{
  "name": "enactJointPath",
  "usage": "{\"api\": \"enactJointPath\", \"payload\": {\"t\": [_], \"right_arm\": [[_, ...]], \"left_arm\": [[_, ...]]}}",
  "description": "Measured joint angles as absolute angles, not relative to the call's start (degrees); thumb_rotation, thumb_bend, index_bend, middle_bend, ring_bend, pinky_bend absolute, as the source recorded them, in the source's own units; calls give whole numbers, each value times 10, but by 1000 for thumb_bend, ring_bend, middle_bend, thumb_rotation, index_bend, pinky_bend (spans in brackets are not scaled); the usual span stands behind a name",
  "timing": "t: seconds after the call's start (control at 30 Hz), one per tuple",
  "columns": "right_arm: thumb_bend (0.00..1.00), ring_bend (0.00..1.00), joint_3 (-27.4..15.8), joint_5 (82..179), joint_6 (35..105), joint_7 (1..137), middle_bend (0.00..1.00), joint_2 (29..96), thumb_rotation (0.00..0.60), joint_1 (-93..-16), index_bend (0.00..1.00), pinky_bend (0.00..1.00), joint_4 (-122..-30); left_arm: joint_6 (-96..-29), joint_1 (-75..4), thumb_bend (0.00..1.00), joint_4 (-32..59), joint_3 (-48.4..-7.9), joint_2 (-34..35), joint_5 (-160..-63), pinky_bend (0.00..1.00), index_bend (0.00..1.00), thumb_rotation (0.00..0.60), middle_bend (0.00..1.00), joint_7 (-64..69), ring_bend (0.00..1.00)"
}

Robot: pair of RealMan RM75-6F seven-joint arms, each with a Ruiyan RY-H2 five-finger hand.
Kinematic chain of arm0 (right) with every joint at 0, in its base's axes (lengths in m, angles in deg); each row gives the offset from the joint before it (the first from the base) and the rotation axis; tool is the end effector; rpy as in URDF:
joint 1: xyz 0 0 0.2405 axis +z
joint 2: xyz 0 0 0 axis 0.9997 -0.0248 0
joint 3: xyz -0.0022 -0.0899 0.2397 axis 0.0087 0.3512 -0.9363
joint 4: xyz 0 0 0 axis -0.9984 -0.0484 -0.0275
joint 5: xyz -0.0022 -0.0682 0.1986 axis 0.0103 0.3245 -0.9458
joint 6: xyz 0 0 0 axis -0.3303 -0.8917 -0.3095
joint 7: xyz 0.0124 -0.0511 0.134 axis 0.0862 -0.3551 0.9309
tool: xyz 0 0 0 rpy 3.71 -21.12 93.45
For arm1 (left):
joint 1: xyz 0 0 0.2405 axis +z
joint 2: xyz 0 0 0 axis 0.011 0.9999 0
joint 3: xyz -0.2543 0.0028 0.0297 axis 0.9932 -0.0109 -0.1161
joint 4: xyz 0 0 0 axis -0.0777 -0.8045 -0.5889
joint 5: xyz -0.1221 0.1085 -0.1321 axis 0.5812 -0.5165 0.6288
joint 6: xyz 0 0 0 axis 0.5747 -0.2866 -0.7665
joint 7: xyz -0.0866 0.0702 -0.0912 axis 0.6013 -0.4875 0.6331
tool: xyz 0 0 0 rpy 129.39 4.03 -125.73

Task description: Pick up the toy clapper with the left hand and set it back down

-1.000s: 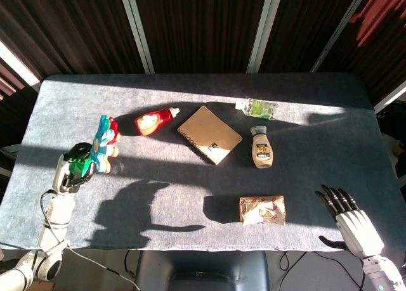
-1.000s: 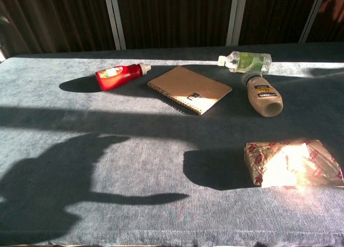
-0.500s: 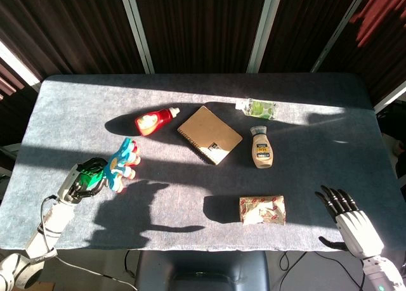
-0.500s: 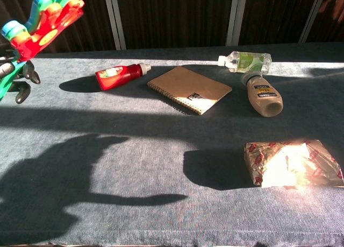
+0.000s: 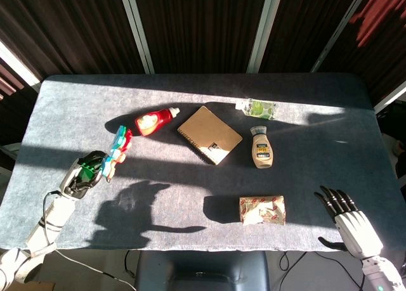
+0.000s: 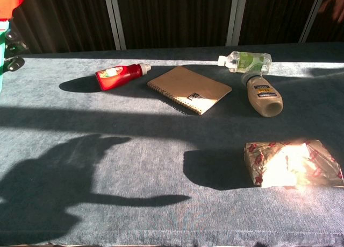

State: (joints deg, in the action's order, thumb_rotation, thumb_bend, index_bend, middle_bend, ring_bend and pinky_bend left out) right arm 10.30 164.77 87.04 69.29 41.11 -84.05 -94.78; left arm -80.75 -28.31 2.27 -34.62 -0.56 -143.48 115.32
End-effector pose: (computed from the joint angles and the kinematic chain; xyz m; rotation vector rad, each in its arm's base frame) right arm -0.3039 -0.1414 0.1328 1.6651 -1.0009 0.8485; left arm -0.2579 0.3127 0.0798 0.7518 2.0777 1.9739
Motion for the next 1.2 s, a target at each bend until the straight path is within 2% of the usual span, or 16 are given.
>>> {"api": "enactJointPath", "payload": {"t": [0.07,0.17,0.33,0.43,0.57,0.77,0.87,0.97,1.07,1.13,1.2], "right_arm": [[224,0,103,1647,869,692,0,411,600,-840,0,0,-948],[224,0,103,1648,870,693,0,410,600,-840,0,0,-948],[224,0,103,1650,877,696,0,407,600,-843,0,0,-950],[224,0,104,1650,875,694,0,407,600,-842,0,0,-951],[224,0,105,1650,873,693,0,407,600,-842,0,0,-952],[224,0,103,1647,871,693,0,407,600,-841,0,0,-951],[224,0,104,1647,869,693,0,407,600,-841,0,0,-951],[224,0,104,1647,869,694,0,407,600,-841,0,0,-952],[224,0,104,1645,869,696,0,405,600,-841,0,0,-953],[224,0,103,1643,869,698,0,403,600,-841,0,0,-954],[224,0,103,1643,869,699,0,401,600,-841,0,0,-954]], "left_arm": [[-842,-272,702,40,-324,-5,-1420,630,769,600,743,1215,428],[-877,-266,699,48,-313,-5,-1417,632,768,600,742,1264,427],[-872,-267,684,31,-326,-10,-1436,635,767,600,741,1224,430],[-843,-275,681,15,-346,-9,-1455,635,766,600,739,1124,431],[-774,-287,685,4,-367,-7,-1466,636,766,600,741,915,431],[-686,-302,673,21,-376,-1,-1452,639,765,600,744,638,436],[-654,-308,672,35,-376,1,-1442,638,765,600,744,578,436],[-625,-315,666,47,-374,-2,-1428,635,763,600,743,574,436],[-608,-317,652,48,-369,-13,-1414,549,761,600,743,593,414],[-602,-319,628,44,-365,-22,-1405,405,751,600,716,593,363],[-593,-321,605,37,-362,-35,-1394,217,701,600,645,567,292]]}}
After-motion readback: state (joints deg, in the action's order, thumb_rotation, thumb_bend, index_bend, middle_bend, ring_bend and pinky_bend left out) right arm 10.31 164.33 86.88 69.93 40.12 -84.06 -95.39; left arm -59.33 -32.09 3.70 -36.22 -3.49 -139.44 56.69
